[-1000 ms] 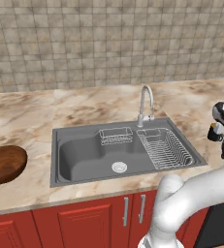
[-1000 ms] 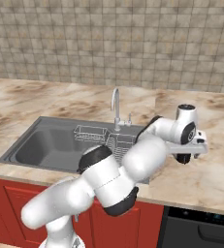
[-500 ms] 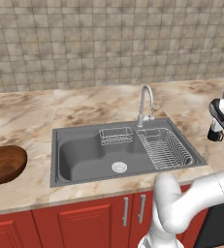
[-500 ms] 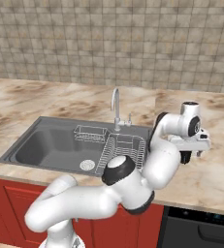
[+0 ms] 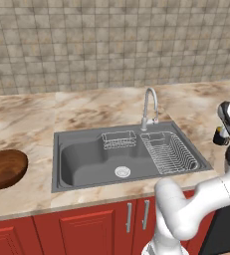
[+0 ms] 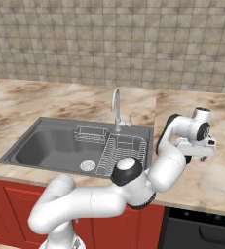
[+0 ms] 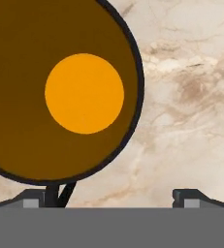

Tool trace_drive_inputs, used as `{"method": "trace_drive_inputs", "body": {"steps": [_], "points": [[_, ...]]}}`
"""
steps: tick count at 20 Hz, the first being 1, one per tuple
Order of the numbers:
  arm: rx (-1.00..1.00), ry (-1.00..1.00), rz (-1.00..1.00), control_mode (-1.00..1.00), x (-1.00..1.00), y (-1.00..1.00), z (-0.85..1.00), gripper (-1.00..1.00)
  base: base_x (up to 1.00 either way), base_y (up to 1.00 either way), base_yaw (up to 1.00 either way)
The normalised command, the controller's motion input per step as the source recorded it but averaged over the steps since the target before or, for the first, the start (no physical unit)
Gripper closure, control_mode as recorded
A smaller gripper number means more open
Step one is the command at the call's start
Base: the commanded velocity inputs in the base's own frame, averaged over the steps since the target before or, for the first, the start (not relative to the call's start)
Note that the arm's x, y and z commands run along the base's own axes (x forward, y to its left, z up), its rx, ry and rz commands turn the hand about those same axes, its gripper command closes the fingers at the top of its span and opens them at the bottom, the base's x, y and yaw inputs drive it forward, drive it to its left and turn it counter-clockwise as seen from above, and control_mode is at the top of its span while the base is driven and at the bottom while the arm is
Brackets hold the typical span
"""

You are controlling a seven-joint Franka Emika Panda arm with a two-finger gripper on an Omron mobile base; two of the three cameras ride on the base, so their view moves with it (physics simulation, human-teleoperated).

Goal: Pick the mug and place it in the sink. Pick the bowl and place it in the open cabinet and then close the cabinet.

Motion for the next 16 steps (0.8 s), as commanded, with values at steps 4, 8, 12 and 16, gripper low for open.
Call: {"method": "trace_drive_inputs", "body": {"steps": [4, 8, 12, 16], "points": [[0.0, -0.01, 0.01, -1.0, 0.18, 0.13, -0.37, -1.0, 0.0, 0.0, 0.0], [-0.01, -0.05, 0.01, -1.0, 0.31, 0.1, -0.33, -1.0, 0.0, 0.0, 0.0], [0.0, -0.08, 0.07, -1.0, 0.28, 0.0, -0.36, -1.0, 0.0, 0.0, 0.0], [0.0, -0.11, 0.1, -1.0, 0.01, 0.18, -0.75, 1.0, 0.0, 0.0, 0.0]]}}
